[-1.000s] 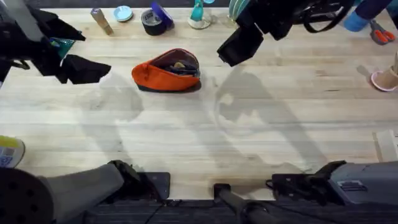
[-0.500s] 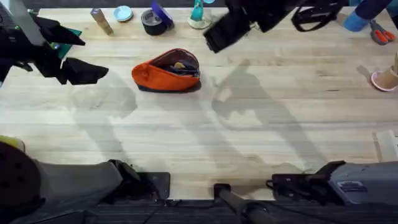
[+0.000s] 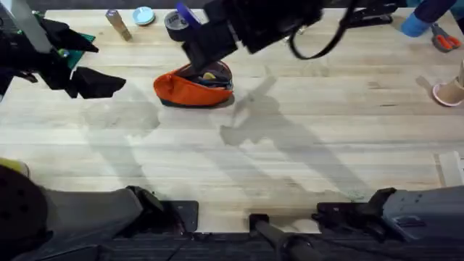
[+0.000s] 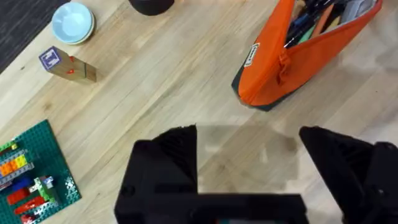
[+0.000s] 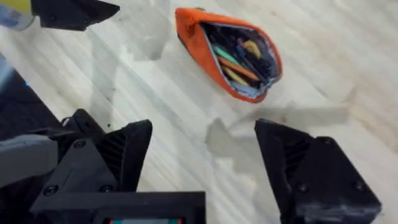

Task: Unzip the bag, pick up the pens from the table one at a time and place them inside, then zip the bag closed.

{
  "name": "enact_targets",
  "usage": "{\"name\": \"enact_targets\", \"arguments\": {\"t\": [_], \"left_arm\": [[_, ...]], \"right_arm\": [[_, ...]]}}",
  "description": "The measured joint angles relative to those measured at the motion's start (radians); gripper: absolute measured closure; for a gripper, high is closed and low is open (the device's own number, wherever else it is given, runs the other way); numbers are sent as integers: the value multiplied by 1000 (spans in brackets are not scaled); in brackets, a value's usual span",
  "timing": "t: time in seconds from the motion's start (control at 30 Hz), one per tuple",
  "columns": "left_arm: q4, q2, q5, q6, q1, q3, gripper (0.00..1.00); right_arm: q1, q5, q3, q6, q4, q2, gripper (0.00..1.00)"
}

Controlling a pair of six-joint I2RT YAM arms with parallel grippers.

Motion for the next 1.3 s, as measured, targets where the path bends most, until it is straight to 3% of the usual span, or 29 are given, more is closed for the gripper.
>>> {"name": "enact_targets", "arguments": {"t": [0.27,0.47,0.9,1.17,1.3], "left_arm": [[0,0,0,0,0,0,8],[-1,0,0,0,0,0,8],[-1,0,14,51,4,0,10],[-54,36,105,126,84,0,10],[-57,100,121,142,100,0,9]], "right_arm": [[48,8,0,172,25,96,5],[107,91,0,288,54,141,5],[186,179,0,398,146,205,6],[201,186,0,464,166,256,10],[220,206,0,504,173,274,14]]}}
